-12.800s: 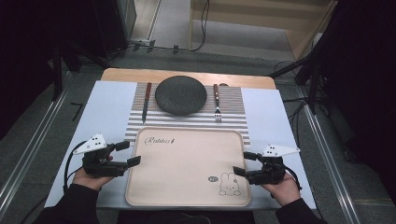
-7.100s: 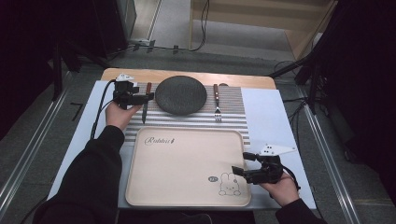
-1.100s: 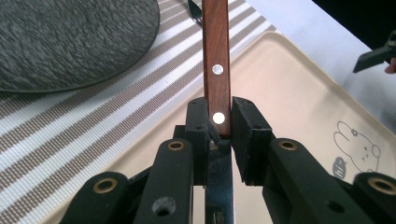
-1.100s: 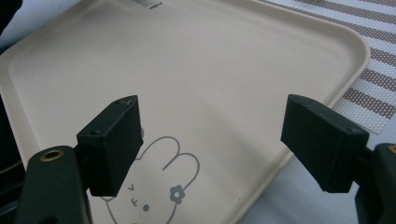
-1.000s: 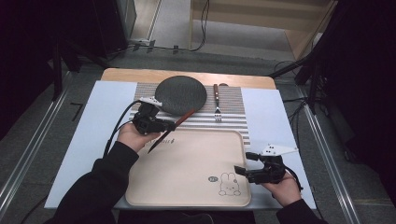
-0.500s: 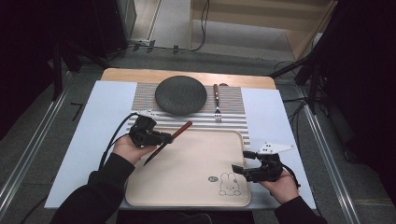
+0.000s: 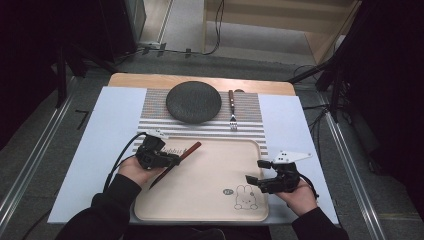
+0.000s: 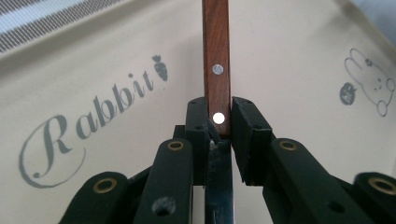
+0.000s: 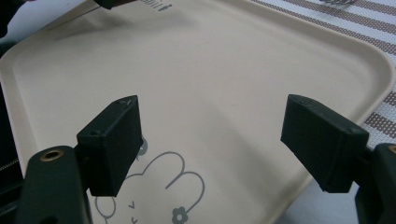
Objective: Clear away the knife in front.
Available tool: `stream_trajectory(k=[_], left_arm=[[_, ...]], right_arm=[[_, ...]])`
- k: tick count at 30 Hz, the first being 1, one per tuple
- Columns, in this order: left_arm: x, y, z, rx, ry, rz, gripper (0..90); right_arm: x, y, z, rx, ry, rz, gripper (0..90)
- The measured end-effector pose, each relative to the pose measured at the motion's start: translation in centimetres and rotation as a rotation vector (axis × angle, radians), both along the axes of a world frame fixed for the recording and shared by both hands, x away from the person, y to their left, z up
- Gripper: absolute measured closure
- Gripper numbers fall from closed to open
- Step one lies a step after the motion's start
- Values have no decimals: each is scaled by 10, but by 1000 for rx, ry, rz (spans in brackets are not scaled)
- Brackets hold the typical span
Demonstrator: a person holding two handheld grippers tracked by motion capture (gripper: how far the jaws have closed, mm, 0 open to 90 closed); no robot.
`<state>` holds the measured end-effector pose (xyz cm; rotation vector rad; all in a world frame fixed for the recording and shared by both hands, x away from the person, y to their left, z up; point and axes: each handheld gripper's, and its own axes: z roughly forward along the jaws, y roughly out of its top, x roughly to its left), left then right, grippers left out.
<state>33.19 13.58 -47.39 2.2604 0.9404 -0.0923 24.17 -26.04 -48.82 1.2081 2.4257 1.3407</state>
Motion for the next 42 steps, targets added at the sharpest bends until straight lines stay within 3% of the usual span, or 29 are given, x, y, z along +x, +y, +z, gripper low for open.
stream_trajectory(k=[12,15,19,21,24,35,42], left_arm=[[3,-1,-10,38,6,-3,768],[4,1,-10,-6,17,-3,726],[4,3,-6,-68,-20,-13,560],[2,3,-4,-96,-59,-20,461],[2,1,-2,-100,-97,-19,383],[4,-15,6,-130,-162,-52,353],[6,-35,7,-113,-188,-98,353]], right_arm=[[0,0,0,-3,0,5,188],[0,0,0,-4,0,5,188],[0,0,0,-6,0,6,188],[0,0,0,-7,0,6,188],[1,0,-1,-8,0,5,188],[-3,-3,-1,-11,5,-7,188],[-8,-7,-2,-16,5,-23,188]])
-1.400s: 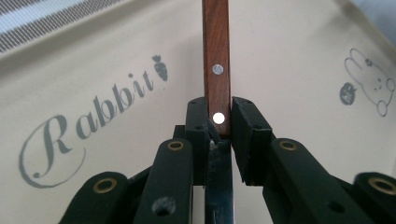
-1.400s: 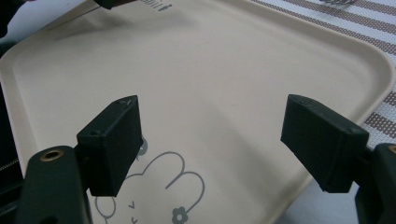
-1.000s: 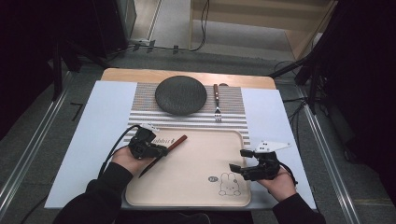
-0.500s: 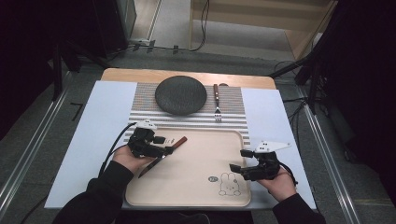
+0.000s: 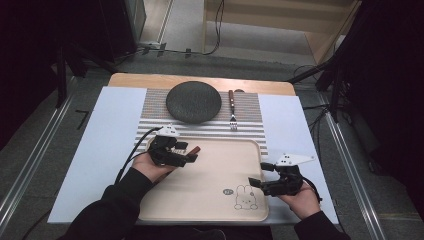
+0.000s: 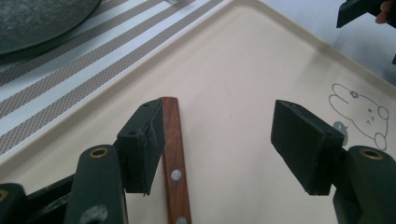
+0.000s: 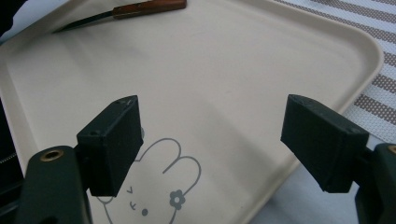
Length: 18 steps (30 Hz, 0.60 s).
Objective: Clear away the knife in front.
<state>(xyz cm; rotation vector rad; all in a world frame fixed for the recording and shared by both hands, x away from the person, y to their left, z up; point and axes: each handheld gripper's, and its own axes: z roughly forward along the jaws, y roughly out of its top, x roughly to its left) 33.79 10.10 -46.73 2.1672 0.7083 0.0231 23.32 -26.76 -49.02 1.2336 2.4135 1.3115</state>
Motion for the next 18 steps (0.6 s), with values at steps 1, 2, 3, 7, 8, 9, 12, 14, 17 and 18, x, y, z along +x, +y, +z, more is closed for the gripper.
stream_trajectory(k=[1,2,3,7,8,9,12,14,17,18], left_arm=[[1,-3,0,-2,-3,-8,354],[1,-6,-1,-1,-6,-10,354],[1,-8,-1,-4,-9,-14,355],[4,-18,-3,7,-6,-34,360],[4,-20,-4,16,-9,-40,368],[5,-23,-4,22,-10,-46,368],[6,-28,-5,30,-12,-58,391],[7,-32,-5,38,-2,-65,433],[5,-34,-4,63,-36,-64,745],[6,-35,-4,61,-44,-73,832]], right_arm=[[-1,-1,0,3,4,-7,188],[-2,-1,0,4,4,-9,188],[-3,-2,0,2,2,-13,188],[-7,-6,-1,0,3,-29,188],[-9,-7,-1,0,4,-34,188],[-10,-8,-1,1,5,-38,188],[-13,-11,-1,0,7,-50,188],[-15,-13,-1,1,9,-58,188],[-17,-14,-1,1,9,-66,188],[-18,-14,-1,1,10,-67,188]])
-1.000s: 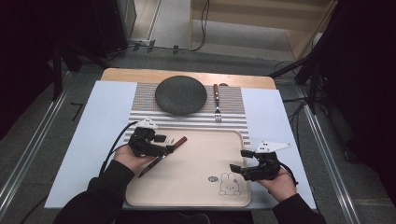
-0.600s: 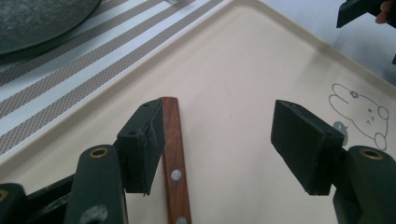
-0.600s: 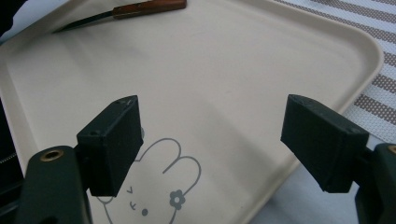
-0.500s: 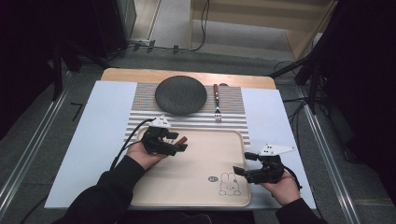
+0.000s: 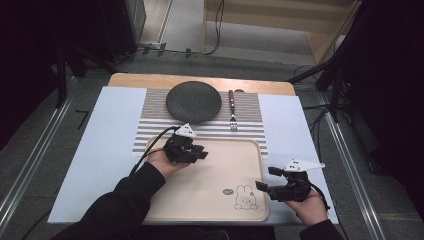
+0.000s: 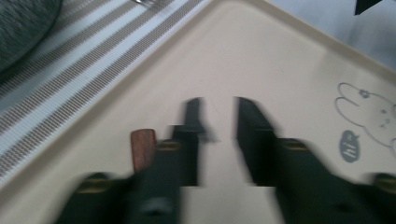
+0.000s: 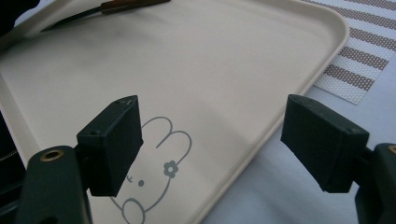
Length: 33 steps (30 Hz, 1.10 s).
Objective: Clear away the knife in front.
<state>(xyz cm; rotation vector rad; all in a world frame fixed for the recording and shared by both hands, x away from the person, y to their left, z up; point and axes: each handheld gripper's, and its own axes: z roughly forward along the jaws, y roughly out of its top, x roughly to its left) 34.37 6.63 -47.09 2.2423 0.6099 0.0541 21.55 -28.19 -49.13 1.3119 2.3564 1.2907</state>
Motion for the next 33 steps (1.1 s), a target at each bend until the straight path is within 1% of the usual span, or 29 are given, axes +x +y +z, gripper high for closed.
stream_trajectory(k=[1,2,3,4,7,8,10,13,14,15,18,22,33], left_arm=[[1,-1,-1,-3,-1,-5,899],[3,-2,-2,-2,17,-13,898],[4,-3,-5,5,25,-15,898],[6,-3,-7,18,35,-14,899],[10,-2,-13,53,39,-8,899],[11,-2,-15,58,35,-2,899],[13,0,-17,66,43,18,898],[18,5,-21,68,56,42,897],[20,7,-22,78,64,45,897],[21,8,-23,78,72,49,897],[23,11,-26,98,81,58,897],[26,16,-26,97,81,82,896],[38,39,-25,85,105,140,895]], right_arm=[[0,0,0,-1,-2,-1,188],[0,0,0,-1,0,-2,188],[-1,0,0,-3,-2,-1,188],[-1,0,0,-1,-3,-1,188],[0,0,0,0,-3,2,188],[0,0,0,0,-2,3,188],[0,0,0,-1,-1,5,188],[1,1,0,0,0,7,188],[1,1,0,1,-1,7,188],[1,1,0,1,-2,10,188],[1,1,0,2,-2,10,188],[2,2,0,-2,-2,14,188],[3,3,0,-4,-1,18,188]])
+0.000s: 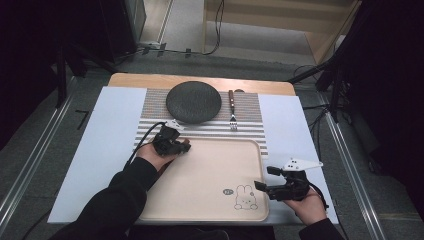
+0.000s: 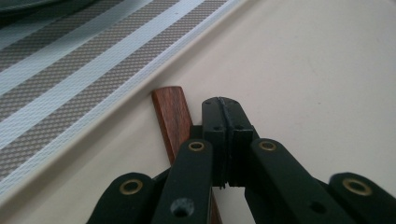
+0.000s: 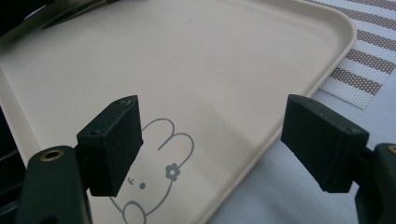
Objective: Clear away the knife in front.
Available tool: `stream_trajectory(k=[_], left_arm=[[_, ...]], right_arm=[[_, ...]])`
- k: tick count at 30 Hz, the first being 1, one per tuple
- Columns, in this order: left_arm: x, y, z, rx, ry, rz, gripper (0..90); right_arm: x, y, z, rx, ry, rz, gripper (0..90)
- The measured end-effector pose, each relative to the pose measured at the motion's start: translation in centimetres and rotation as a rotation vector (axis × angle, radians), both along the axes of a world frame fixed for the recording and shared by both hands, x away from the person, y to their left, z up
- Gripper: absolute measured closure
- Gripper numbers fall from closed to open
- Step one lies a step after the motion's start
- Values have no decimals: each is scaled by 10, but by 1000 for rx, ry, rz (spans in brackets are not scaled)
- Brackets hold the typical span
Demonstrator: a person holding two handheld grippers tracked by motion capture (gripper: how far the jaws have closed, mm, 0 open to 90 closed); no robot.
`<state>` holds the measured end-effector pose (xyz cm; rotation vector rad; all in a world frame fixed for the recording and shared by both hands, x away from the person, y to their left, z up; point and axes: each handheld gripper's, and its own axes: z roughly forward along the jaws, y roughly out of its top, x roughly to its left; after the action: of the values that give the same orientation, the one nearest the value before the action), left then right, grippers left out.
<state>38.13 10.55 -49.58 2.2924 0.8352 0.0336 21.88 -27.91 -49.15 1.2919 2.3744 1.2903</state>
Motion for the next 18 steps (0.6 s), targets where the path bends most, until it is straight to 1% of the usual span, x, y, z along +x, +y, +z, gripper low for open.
stream_trajectory(k=[7,9,11,16,18], left_arm=[[5,14,2,10,8,21,893],[6,17,2,7,10,34,891],[7,22,3,17,8,41,890],[9,35,3,9,17,68,891],[9,39,3,15,17,78,891]], right_arm=[[1,1,0,-2,2,0,188],[1,1,0,-1,0,2,188],[1,1,0,0,0,2,188],[3,1,0,3,0,1,188],[3,1,0,4,1,1,188]])
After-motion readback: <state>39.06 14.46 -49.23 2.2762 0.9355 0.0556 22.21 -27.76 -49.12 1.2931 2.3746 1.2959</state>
